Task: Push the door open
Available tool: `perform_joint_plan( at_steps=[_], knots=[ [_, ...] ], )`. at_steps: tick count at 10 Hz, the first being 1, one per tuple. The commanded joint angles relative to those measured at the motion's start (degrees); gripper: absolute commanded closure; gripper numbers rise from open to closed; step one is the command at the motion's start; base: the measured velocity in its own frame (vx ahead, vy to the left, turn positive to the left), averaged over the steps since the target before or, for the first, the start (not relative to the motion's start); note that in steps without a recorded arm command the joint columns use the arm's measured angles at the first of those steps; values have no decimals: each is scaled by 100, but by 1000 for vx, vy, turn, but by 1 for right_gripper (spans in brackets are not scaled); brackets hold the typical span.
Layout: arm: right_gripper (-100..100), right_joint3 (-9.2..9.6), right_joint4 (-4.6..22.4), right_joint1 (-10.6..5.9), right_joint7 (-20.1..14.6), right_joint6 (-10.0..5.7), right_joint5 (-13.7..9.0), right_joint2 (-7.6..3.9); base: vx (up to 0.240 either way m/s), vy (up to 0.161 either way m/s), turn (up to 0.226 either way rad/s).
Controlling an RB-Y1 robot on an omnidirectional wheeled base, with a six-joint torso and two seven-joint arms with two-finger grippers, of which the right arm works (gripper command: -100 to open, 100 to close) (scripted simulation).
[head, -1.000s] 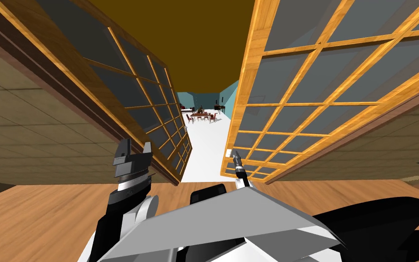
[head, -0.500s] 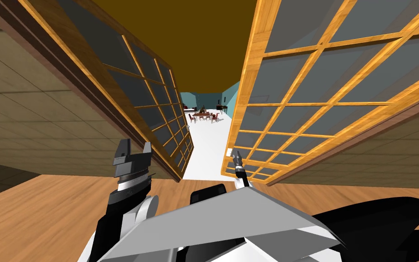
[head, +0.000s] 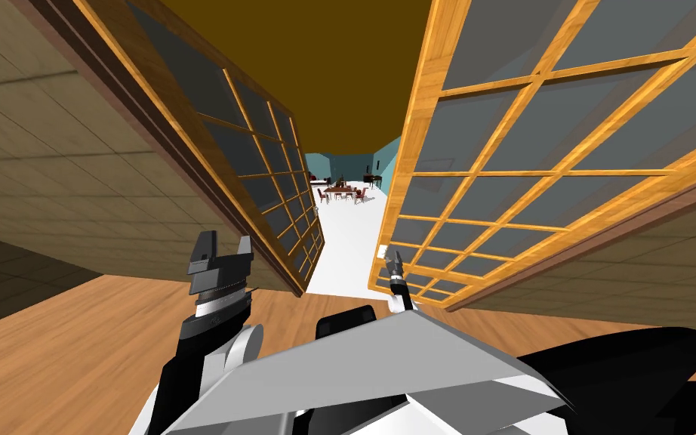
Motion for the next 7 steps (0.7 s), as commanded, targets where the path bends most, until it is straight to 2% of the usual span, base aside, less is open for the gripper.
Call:
perform_joint_plan(
  at_steps=[1,2,3,4,6,7],
  knots=[
    [-100,67,43,-34,-286,-12,-268,4,-79,-7,137],
    [-100,67,43,-34,-392,-12,-268,4,-59,-3,46],
    [-100,111,60,-51,-588,-14,-442,13,-45,5,81],
    [-100,111,60,-51,-630,-14,-442,13,-33,3,41],
    [-100,198,94,-85,-1007,-18,-788,32,-51,-3,132],
    [-100,198,94,-85,-1105,-18,-788,32,-50,-4,29]
  ],
)
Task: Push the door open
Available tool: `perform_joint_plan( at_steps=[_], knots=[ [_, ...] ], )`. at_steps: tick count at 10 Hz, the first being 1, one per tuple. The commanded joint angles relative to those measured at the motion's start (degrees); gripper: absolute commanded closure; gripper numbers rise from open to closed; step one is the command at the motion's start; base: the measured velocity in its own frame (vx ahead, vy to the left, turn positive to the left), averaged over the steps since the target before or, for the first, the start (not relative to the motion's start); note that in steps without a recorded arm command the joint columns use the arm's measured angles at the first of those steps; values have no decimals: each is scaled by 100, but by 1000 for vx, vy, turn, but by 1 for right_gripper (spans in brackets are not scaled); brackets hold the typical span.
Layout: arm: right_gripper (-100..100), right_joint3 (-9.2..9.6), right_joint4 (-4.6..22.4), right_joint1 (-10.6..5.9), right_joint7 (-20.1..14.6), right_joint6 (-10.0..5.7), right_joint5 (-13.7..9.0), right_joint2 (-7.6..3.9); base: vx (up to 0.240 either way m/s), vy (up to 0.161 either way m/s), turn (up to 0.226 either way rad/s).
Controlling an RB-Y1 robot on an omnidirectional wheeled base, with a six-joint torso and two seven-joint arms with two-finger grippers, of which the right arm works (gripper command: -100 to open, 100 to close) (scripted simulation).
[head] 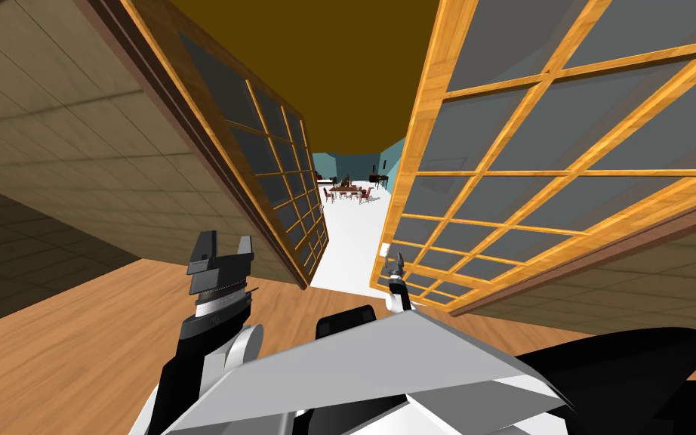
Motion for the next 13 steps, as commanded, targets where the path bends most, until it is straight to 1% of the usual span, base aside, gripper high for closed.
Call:
perform_joint_plan(
  at_steps=[1,2,3,4,5,7,8,10,11,13],
  knots=[
    [-100,48,27,-24,-286,-4,-197,12,-50,-2,53],
    [-100,48,27,-24,-322,-4,-197,12,-38,-4,36],
    [-100,89,42,-40,-555,-6,-360,25,-41,-6,82],
    [-100,130,58,-56,-701,-8,-523,39,-59,-6,144],
    [-100,130,58,-56,-791,-8,-523,39,-48,-1,43],
    [-100,207,88,-86,-1151,-12,-826,70,-51,11,87],
    [-100,207,88,-86,-1247,-12,-826,70,-42,4,48],
    [-100,280,116,-114,-1606,-15,-1115,102,-48,6,99],
    [-100,280,116,-114,-1692,-15,-1115,102,-41,1,29],
    [-100,344,140,-139,-2048,-18,-1368,137,-43,0,69]
  ],
)
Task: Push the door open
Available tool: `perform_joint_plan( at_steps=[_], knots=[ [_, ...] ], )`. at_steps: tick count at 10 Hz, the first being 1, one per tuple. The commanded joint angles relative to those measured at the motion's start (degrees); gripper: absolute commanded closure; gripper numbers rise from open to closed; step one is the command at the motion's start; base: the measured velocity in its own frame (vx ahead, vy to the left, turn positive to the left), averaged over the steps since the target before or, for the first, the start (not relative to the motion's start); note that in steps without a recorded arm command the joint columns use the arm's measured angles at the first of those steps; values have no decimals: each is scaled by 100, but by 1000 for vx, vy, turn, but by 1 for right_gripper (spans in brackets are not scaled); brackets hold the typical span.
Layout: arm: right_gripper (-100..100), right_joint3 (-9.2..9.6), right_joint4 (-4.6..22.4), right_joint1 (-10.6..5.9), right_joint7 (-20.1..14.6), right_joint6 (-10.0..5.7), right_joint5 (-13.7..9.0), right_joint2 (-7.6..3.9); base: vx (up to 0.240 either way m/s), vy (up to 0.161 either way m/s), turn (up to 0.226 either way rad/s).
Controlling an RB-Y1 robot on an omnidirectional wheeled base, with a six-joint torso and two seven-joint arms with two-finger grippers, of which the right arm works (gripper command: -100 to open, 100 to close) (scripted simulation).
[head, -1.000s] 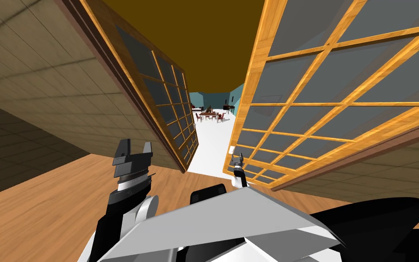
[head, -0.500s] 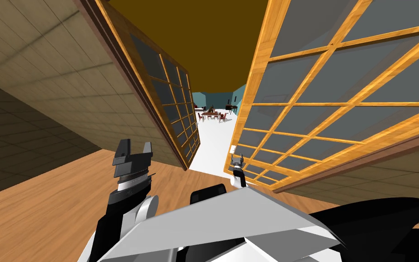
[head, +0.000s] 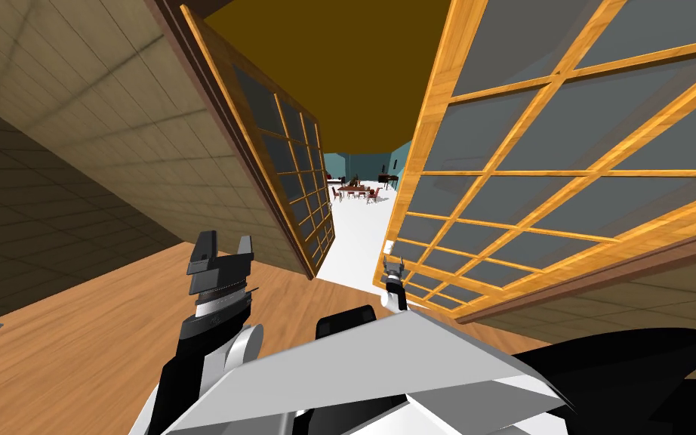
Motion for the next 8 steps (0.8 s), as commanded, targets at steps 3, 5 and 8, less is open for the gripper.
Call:
perform_joint_plan(
  at_steps=[3,5,8],
  knots=[
    [-100,79,60,-42,-546,-20,-302,45,-39,0,62],
    [-100,130,80,-61,-881,-23,-504,79,-52,7,80],
    [-100,184,101,-83,-1267,-25,-719,122,-36,3,54]
  ],
)
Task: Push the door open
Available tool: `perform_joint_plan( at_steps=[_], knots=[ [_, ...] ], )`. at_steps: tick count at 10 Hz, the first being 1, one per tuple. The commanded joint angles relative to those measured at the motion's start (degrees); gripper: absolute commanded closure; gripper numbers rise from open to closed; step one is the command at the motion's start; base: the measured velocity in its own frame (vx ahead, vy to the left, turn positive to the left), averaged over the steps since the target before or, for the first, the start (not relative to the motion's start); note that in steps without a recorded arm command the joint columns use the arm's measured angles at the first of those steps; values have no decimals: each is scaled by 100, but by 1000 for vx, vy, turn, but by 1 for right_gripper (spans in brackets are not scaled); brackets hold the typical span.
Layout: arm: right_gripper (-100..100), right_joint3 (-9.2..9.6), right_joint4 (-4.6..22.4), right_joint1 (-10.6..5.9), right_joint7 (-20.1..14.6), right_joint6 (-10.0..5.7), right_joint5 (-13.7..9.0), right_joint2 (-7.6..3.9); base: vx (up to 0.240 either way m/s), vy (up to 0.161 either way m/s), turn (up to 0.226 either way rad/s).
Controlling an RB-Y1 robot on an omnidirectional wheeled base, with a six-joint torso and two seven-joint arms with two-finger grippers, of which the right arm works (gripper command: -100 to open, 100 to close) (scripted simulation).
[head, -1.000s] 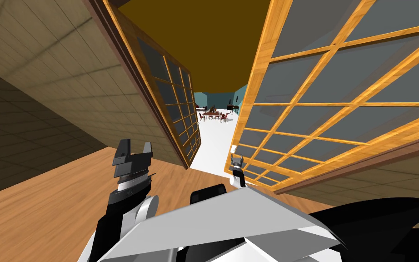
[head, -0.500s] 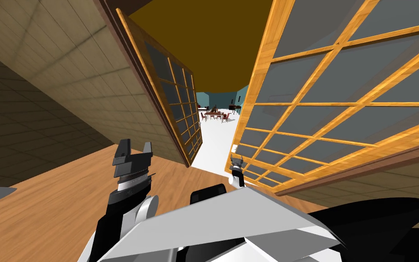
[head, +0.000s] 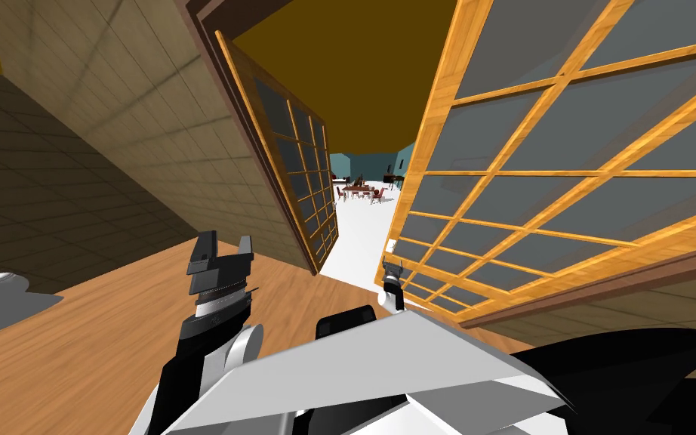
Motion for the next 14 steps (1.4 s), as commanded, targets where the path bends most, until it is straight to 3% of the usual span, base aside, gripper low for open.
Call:
perform_joint_plan(
  at_steps=[1,2,3,4,7,11,12,14],
  knots=[
    [-100,24,4,-7,-174,2,-94,20,-28,4,38],
    [-100,41,11,-14,-299,1,-164,36,-25,4,48],
    [-100,30,15,-16,-215,1,-122,24,-10,1,9],
    [-100,19,35,-20,-262,-4,-139,-87,103,-60,15],
    [-100,-3,65,-25,-299,-11,-156,-172,168,-119,27],
    [-100,-25,92,-29,-334,-14,-173,-151,158,-125,23],
    [100,-25,92,-29,-334,-14,-173,-151,-7,10,-19],
    [100,-25,92,-29,-334,-14,-173,-151,-16,29,12]
  ],
)
